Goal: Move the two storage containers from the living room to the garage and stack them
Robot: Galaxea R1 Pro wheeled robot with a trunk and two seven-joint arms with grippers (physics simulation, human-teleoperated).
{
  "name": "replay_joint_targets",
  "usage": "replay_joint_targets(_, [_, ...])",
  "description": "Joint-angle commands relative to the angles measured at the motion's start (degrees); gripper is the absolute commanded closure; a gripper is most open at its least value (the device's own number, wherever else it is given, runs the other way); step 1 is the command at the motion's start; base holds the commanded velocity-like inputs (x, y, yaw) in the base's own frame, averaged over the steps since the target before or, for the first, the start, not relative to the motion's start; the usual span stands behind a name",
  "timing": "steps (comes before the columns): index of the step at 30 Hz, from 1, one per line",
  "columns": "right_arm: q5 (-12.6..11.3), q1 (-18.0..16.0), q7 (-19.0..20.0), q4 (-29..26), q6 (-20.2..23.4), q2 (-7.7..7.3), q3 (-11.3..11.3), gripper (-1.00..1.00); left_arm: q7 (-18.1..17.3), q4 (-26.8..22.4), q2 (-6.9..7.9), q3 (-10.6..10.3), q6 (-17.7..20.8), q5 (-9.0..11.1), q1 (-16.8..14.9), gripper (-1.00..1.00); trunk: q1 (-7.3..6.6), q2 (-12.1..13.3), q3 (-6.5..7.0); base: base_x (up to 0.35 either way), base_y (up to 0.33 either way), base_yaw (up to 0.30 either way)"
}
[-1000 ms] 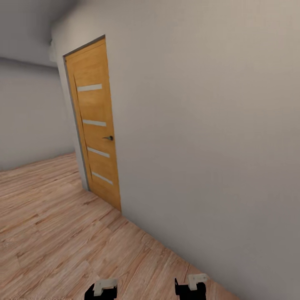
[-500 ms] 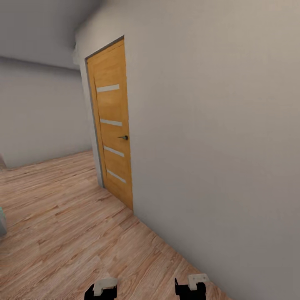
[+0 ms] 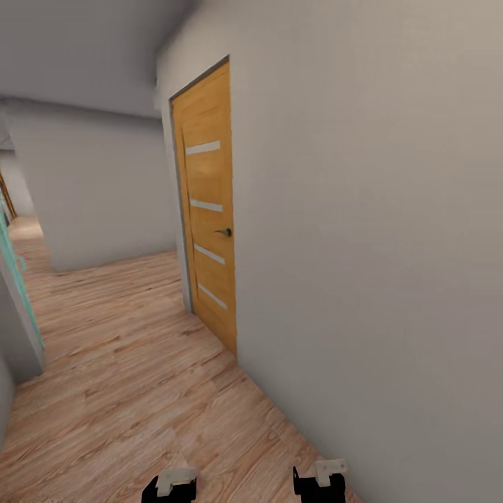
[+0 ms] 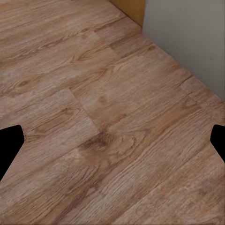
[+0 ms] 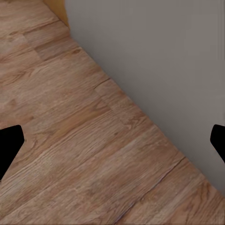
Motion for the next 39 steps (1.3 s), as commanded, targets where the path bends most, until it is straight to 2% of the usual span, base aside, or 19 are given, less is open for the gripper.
replay_joint_targets(1, [0.25, -0.04, -0.6, 0.03, -0.04, -0.02, 0.44, -1.0, 0.32, 0.07, 0.01, -0.5, -0.24, 0.55, -0.07, -1.0, 0.01, -0.04, -0.07, 0.086, -0.072, 0.262])
replay_joint_targets(9, [0.25, -0.04, -0.6, 0.03, -0.04, -0.02, 0.44, -1.0, 0.31, 0.07, 0.08, -0.49, -0.24, 0.43, -0.05, -1.0, 0.01, -0.04, -0.07, 0.025, -0.02, 0.262])
replay_joint_targets(16, [0.19, -0.04, -0.55, 0.02, 0.02, -0.08, 0.44, -1.0, 0.27, 0.07, 0.04, -0.42, -0.24, 0.48, -0.07, -1.0, 0.01, -0.04, -0.07, 0.001, 0.125, 0.262])
replay_joint_targets(26, [0.17, -0.04, -0.6, 0.01, -0.01, -0.02, 0.44, -1.0, 0.26, 0.07, 0.0, -0.46, -0.24, 0.48, -0.07, -1.0, 0.01, -0.04, -0.07, 0.0, 0.015, 0.117])
replay_joint_targets(39, [0.02, -0.04, -0.61, 0.03, -0.04, 0.01, 0.44, -1.0, 0.32, 0.07, 0.0, -0.42, -0.24, 0.56, -0.07, -1.0, 0.01, -0.04, 0.3, 0.0, 0.0, 0.234])
